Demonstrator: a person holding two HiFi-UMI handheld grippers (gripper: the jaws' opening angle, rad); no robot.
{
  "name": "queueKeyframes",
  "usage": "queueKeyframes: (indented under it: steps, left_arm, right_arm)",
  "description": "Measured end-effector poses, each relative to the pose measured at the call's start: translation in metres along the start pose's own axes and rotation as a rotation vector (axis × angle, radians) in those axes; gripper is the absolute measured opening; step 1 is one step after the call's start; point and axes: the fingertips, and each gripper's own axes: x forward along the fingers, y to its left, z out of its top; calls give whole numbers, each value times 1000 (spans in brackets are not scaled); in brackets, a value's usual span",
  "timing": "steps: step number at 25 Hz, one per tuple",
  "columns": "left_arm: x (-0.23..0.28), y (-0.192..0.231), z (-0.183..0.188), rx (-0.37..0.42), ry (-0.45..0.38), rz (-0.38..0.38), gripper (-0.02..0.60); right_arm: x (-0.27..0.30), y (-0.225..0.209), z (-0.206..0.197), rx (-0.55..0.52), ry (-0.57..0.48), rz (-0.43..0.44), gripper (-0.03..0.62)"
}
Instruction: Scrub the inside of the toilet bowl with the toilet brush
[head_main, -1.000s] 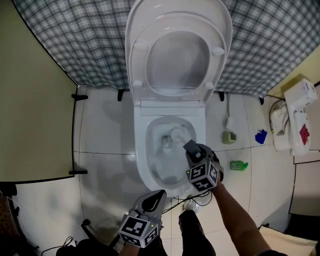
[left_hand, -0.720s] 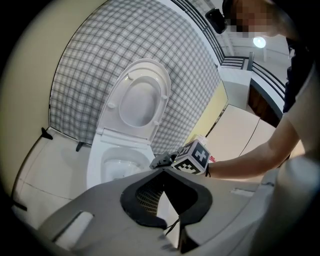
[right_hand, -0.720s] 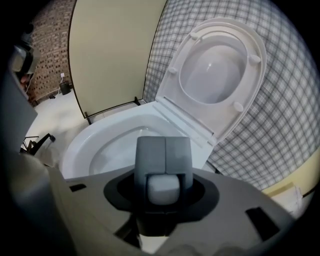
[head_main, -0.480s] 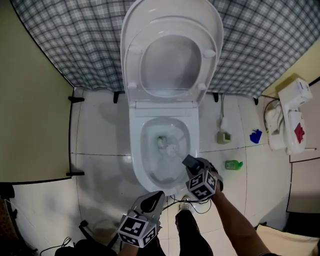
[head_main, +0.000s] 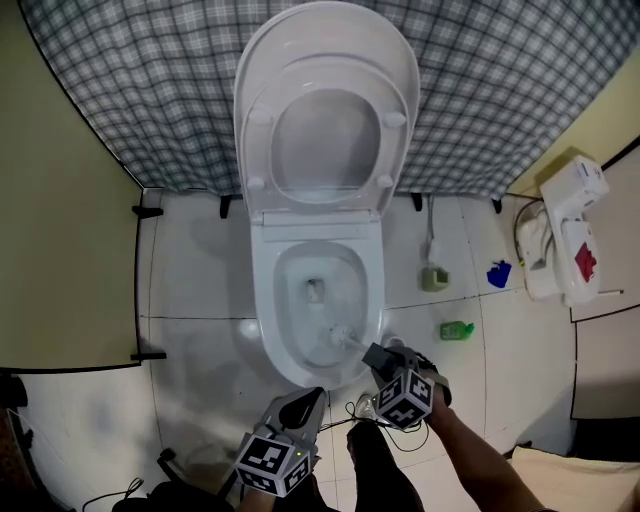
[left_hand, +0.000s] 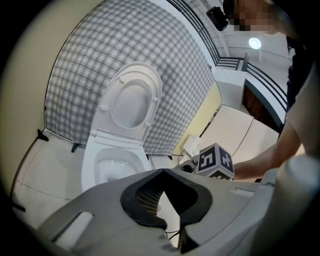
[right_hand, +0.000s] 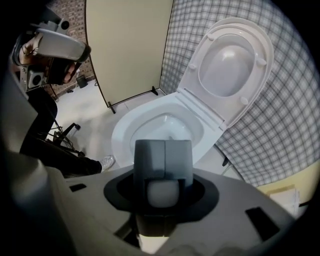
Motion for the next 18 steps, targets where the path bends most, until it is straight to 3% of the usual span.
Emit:
queueKeyframes:
  steps: [5,18]
  left_arm:
    - [-3,-8,1,9,4,-13,-12]
    - [-1,12,0,-7,16,8,-12]
  right_arm:
    - [-12,-1,-3,-18,37,-2,184]
    - [25,-79,33,0,67,-178,184]
